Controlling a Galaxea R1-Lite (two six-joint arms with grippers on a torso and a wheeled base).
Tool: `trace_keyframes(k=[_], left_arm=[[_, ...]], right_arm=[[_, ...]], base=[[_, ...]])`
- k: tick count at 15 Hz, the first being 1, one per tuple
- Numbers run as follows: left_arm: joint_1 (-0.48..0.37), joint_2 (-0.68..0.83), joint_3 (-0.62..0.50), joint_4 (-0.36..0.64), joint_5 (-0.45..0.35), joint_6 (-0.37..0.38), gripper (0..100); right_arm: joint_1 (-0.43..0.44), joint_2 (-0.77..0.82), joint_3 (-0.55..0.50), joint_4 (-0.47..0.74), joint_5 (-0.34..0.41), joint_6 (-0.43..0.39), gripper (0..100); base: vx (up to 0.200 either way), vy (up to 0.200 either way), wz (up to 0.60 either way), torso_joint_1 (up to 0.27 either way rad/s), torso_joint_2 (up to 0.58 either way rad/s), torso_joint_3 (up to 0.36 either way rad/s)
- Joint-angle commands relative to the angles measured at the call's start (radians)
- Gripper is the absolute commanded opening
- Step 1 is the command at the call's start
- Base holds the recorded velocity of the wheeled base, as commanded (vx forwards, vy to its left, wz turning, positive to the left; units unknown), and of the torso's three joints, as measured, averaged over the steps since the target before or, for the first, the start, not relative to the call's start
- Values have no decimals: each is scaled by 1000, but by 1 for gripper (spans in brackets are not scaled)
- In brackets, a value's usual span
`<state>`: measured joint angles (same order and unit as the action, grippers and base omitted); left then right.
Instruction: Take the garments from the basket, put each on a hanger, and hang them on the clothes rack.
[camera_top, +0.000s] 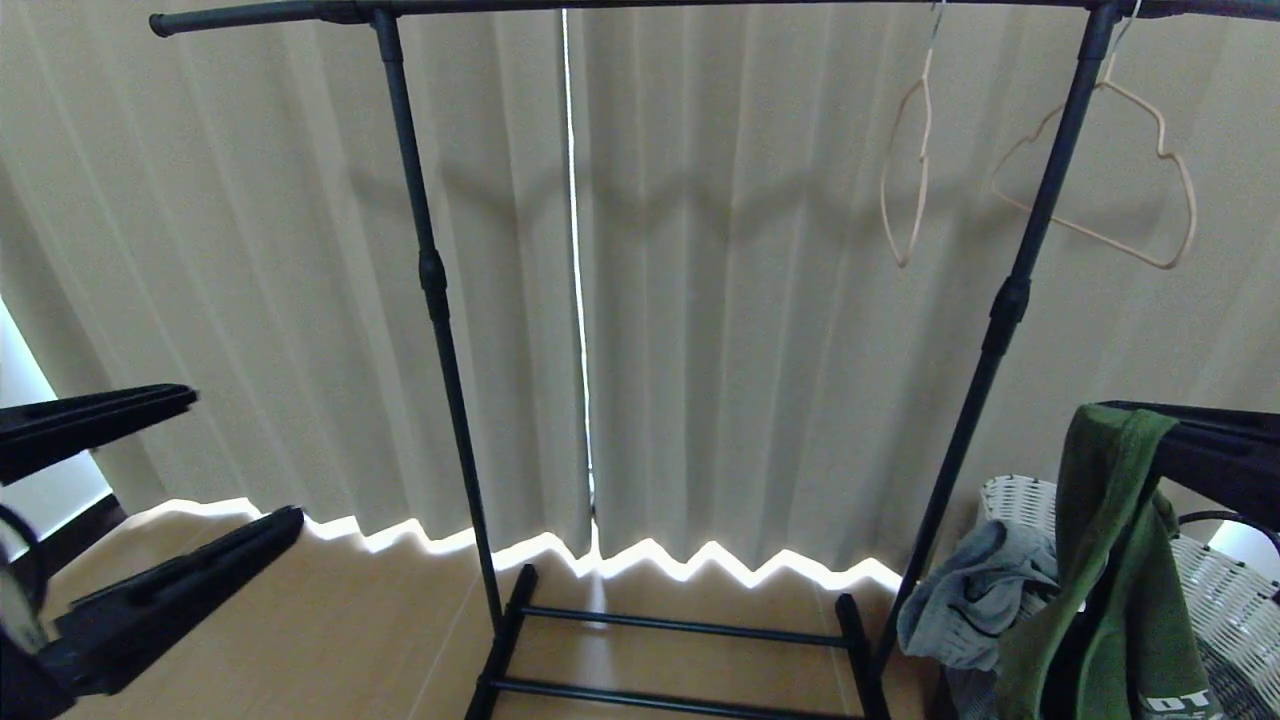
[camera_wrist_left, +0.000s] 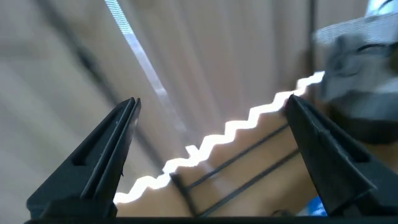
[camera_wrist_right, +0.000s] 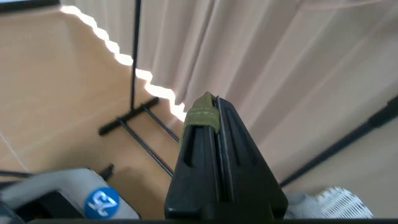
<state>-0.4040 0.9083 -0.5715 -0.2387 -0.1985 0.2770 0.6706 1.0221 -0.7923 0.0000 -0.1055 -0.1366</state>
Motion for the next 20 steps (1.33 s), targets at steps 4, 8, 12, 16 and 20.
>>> trace_keyframes(k=[4, 8, 12, 16, 20], left_arm=[[-596, 623, -119, -294, 314, -305, 100], [-746, 856, -240, -335, 341, -467, 100], [-823, 1026, -419, -337, 361, -593, 100], [-823, 1097, -507, -337, 364, -598, 100], [-776, 1146, -539, -337, 421, -614, 100]], right_arm=[[7, 7, -28, -9, 35, 5, 0], [7, 26, -30, -75, 67, 8, 0], [17, 30, -33, -109, 76, 6, 0], [29, 26, -33, -110, 76, 6, 0], [30, 18, -31, -109, 76, 6, 0]], base=[[0, 0, 0, 0, 0, 0], [0, 0, 0, 0, 0, 0], [0, 0, 0, 0, 0, 0], [0, 0, 0, 0, 0, 0], [0, 0, 0, 0, 0, 0]])
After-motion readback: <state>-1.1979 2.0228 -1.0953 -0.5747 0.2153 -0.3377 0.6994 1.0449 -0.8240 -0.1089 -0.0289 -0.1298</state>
